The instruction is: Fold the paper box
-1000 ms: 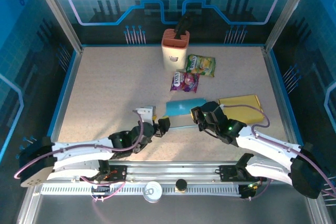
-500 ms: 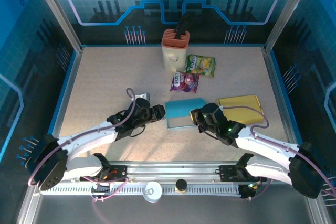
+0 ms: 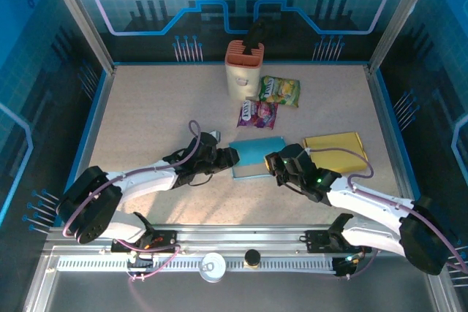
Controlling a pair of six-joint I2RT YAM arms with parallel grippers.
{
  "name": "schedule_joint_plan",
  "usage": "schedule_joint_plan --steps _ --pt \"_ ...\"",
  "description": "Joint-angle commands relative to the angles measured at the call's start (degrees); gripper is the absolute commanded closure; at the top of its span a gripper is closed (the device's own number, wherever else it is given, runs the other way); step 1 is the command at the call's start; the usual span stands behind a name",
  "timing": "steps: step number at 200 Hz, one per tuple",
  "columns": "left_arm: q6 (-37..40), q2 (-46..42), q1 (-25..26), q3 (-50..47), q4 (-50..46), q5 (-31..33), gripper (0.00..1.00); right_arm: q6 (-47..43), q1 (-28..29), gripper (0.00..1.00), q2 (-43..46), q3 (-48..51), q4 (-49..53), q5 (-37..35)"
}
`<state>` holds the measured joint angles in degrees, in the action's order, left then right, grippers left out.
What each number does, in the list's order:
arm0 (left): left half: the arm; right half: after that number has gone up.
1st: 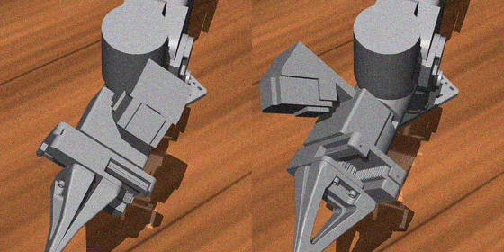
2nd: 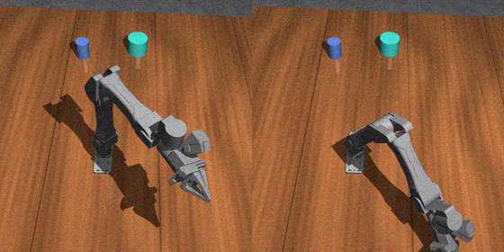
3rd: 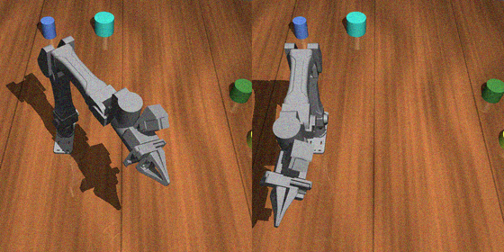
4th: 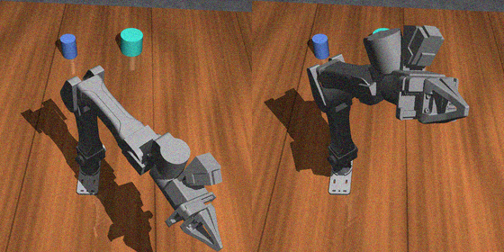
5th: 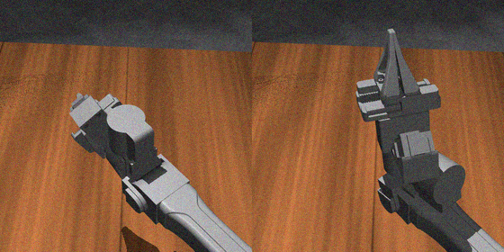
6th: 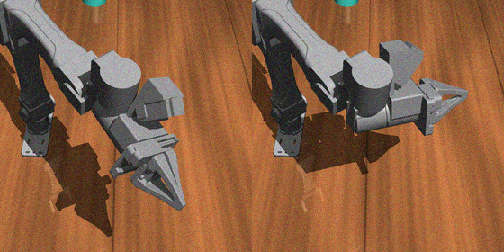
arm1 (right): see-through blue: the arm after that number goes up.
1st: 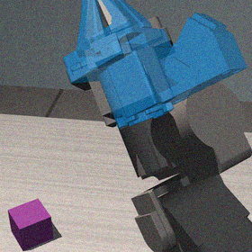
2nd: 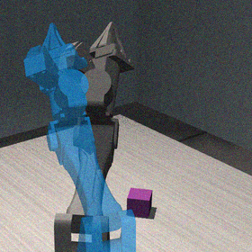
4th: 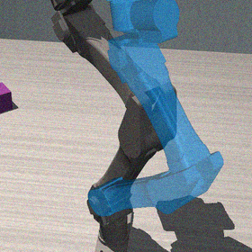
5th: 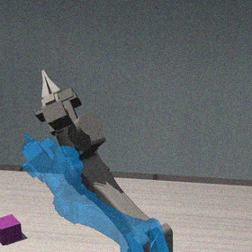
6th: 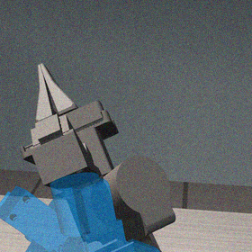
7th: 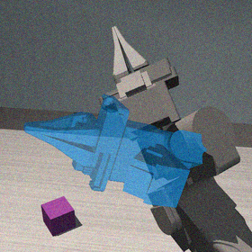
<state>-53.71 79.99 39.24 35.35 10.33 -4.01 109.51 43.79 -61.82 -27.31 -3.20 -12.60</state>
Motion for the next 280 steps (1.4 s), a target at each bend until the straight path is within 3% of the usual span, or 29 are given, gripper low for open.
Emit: schedule_joint_plan --steps 1,49,200,280 --pt "-1.4 0.2 -0.2 -0.4 2.9 -3.0 0.56 -0.7 -0.6 1.00 -1.0 0.9 -1.0 0.9" --pt "-1.4 1.4 -0.2 -2.0 4.2 -3.1 0.68 -1.0 -0.6 1.00 -1.5 1.2 -1.6 1.6" --pt "3.0 3.2 -0.2 -1.9 -2.2 0.6 0.66 -4.3 -0.6 1.00 -1.5 5.3 -2.2 2.7" --pt "1.7 5.8 -0.1 -1.5 0.9 -1.8 0.82 -4.6 -0.6 1.00 -3.5 5.7 -3.9 4.1"
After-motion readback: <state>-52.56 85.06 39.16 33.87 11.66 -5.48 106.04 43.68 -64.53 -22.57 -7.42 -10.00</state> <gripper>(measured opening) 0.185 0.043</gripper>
